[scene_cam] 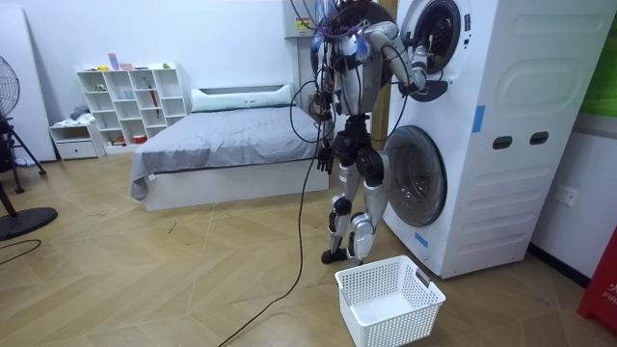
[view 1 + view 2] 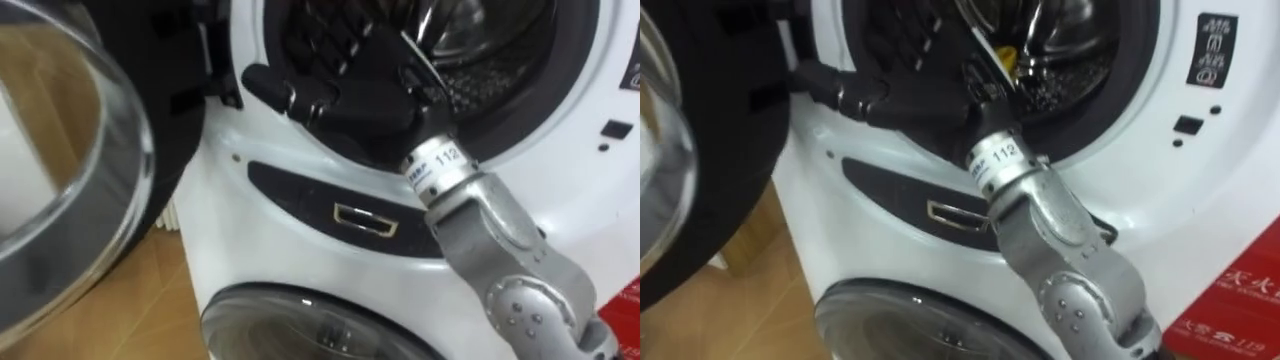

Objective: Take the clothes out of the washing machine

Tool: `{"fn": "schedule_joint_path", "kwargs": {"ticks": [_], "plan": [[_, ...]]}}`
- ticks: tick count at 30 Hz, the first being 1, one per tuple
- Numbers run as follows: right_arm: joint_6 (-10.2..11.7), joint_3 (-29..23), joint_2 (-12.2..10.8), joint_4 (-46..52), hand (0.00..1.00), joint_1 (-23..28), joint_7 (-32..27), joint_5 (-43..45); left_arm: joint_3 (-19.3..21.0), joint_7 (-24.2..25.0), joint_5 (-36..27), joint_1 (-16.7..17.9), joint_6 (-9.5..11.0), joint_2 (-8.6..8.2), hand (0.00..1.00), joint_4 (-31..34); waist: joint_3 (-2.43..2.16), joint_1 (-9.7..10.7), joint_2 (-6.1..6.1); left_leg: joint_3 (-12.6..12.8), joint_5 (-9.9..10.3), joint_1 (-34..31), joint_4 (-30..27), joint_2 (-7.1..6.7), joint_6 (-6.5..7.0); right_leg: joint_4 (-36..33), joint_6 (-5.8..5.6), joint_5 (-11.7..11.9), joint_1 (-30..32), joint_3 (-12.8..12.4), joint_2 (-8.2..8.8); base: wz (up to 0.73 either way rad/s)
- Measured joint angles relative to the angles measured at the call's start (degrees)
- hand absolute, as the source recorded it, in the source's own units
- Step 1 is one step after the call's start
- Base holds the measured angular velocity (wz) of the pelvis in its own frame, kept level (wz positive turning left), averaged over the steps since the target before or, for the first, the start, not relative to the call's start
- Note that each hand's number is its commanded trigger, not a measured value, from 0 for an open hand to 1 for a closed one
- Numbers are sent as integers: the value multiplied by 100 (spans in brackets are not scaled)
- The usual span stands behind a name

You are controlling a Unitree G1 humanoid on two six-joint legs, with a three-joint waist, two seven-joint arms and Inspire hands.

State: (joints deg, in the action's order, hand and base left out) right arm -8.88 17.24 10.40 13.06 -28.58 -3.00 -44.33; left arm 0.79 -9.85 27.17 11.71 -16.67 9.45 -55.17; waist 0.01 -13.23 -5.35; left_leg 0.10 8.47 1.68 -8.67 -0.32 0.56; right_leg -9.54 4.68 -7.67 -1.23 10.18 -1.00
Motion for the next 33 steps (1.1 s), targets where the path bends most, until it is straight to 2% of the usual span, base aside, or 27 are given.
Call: {"fn": "schedule_joint_path", "kwargs": {"ticks": [1, 5, 10, 15, 17, 20, 23, 25, 28, 33], "plan": [[51, 58, -58, 11, 0, 0, 25, 113, -13, -1, 0, -26, 18, 1, 0, 0, -16, 0, -28, 20, 2, 5, 15, 4, -3, -4, 1, -19, 6, -7, -1, -5], [189, 238, -96, 35, 0, 0, 72, 279, -105, -55, -5, -54, 89, 37, 0, 0, -17, 7, -57, 105, 3, 42, 37, 19, -5, -6, 13, -49, 4, -49, -14, -11], [197, 267, -86, 95, 0, 0, 67, 638, -162, -73, -13, -95, 172, 76, 0, -17, -20, 15, -122, 108, 11, 95, 38, 27, -19, -9, 31, -89, 3, -75, -21, -1], [169, 131, 139, 97, 0, 0, 46, 632, -141, -71, -13, -89, 173, 68, 0, -4, -16, 55, -139, 23, 30, 71, 8, 21, -30, -2, 19, -98, -23, -35, -20, 8], [122, 44, 163, 116, 0, 0, 17, 643, -120, -71, -37, -88, 183, 58, 0, -2, -13, 126, -133, -27, 62, 49, -20, 15, -32, -3, 10, -105, -27, 4, -18, 15], [20, -242, 236, 30, 0, 1, -24, 765, 87, -71, -6, 37, 221, 15, 0, 6, -4, 202, -121, -53, 90, 103, -37, 1, -14, 5, -5, -115, -120, 19, -8, 8], [15, -668, 417, -101, 0, -1, -163, 865, 144, -71, -10, 124, 221, 13, 0, 4, 15, 361, -94, -178, 118, 83, -90, -38, 8, 84, -43, -116, -220, 107, 16, 19], [13, -846, 636, -242, 0, 2, -323, 1021, 144, -72, -13, 129, 222, 13, 0, 5, 19, 396, -78, -177, 126, 95, -85, -45, 21, 87, -53, -122, -218, 105, 21, 3], [13, -857, 721, -276, 0, -6, -252, 1098, 254, -72, -38, 114, 253, 1, 0, 5, 5, 471, -99, -183, 133, 93, -81, -43, 29, 95, -53, -122, -234, 153, 26, 5], [5, -863, 791, -300, 0, -2, -252, 1110, 430, -72, -35, 134, 316, -61, 0, 5, 7, 562, -96, -207, 164, 98, -84, -70, 67, 90, -92, -142, -280, 215, 69, 5]]}}
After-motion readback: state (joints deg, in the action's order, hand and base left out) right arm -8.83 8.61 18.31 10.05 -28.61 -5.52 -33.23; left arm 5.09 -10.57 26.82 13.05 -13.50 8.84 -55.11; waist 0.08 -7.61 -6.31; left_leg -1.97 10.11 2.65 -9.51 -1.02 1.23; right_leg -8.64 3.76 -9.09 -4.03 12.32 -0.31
